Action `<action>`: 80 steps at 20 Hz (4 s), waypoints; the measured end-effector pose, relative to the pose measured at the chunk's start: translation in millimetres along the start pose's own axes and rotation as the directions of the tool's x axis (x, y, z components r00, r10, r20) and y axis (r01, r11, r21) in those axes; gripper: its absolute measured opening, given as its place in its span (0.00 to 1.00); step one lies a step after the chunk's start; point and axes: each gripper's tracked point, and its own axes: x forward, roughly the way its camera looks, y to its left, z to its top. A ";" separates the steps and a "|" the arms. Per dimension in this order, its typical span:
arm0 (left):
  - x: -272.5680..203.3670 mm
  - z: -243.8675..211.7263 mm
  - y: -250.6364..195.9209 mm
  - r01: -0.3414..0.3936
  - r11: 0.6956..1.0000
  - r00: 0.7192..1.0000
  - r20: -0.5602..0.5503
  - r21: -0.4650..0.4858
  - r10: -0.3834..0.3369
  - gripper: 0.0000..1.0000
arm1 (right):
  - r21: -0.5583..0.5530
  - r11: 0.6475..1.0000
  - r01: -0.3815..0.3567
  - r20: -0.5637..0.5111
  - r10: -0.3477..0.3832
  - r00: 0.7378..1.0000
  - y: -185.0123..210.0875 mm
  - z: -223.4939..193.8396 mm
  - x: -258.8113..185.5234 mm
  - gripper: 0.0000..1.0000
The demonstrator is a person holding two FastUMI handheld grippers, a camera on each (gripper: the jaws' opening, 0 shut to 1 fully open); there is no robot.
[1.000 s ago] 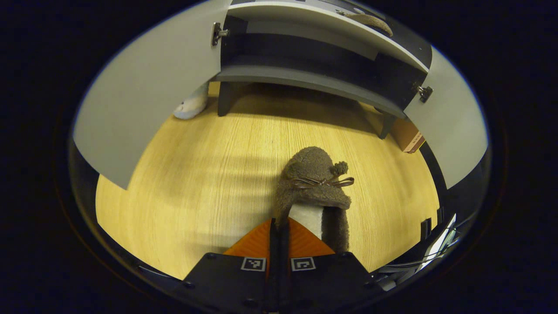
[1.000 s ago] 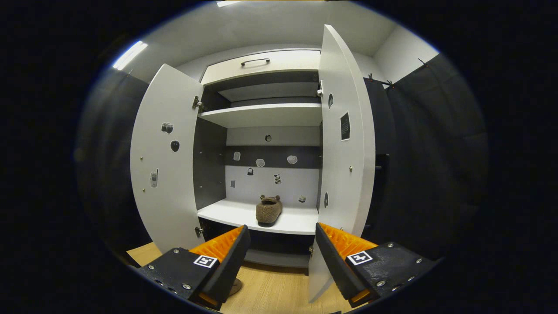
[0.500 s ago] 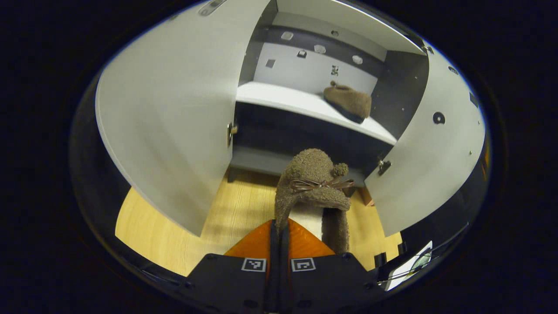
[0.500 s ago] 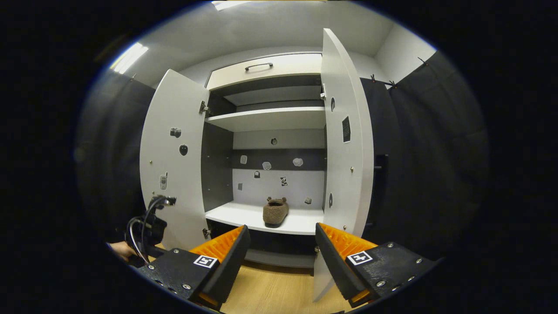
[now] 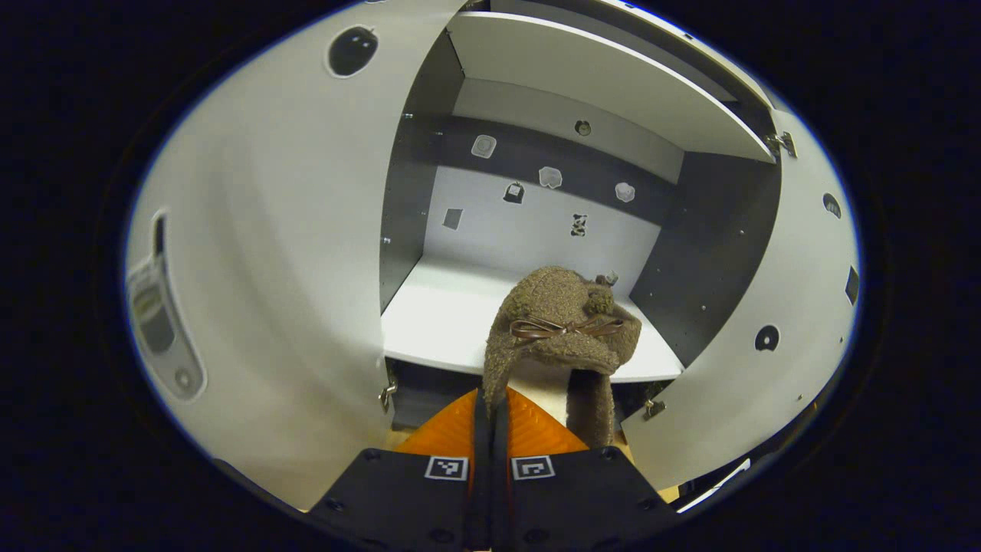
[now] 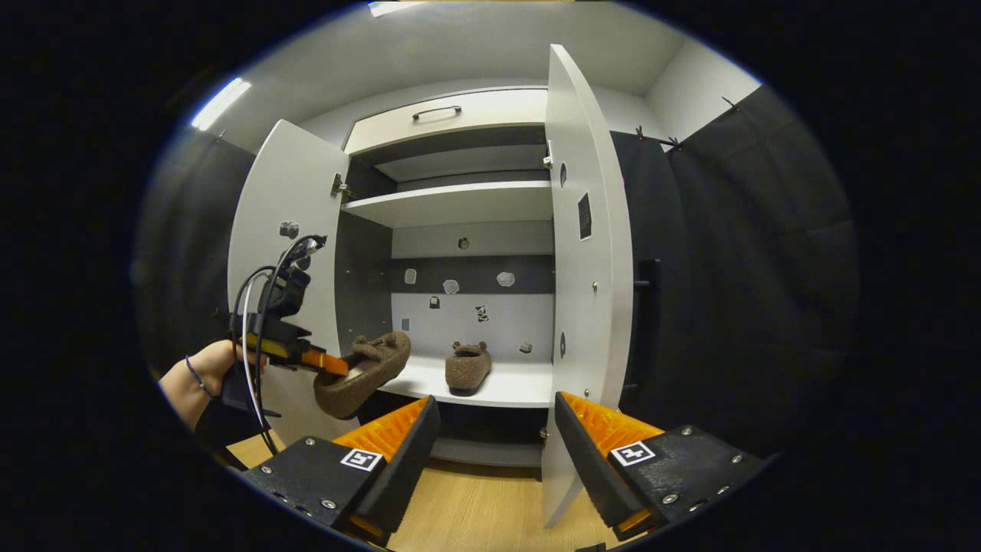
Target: Grab one shoe with the right hand and put it into the shoe cabinet, grab the other shoe with the left hand and put it into the shoe cabinet; then close the right door with the right hand and the left door with the left hand.
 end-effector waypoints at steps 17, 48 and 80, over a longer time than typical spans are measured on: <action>180.2 47.5 15.6 -0.026 0.996 0.986 -0.164 0.086 0.039 0.12 | 0.025 0.987 0.157 -0.017 -0.157 0.987 -7.4 -4.2 8.4 0.92; -296.9 47.9 49.3 -0.283 0.947 0.820 0.550 0.151 0.158 0.95 | -0.034 0.999 0.029 0.102 -0.025 0.994 -37.3 84.0 -12.7 0.93; -351.8 28.3 168.7 -0.430 0.903 0.759 0.548 0.015 0.352 0.95 | 0.053 0.966 -0.252 0.030 0.251 0.968 136.3 48.3 56.0 0.94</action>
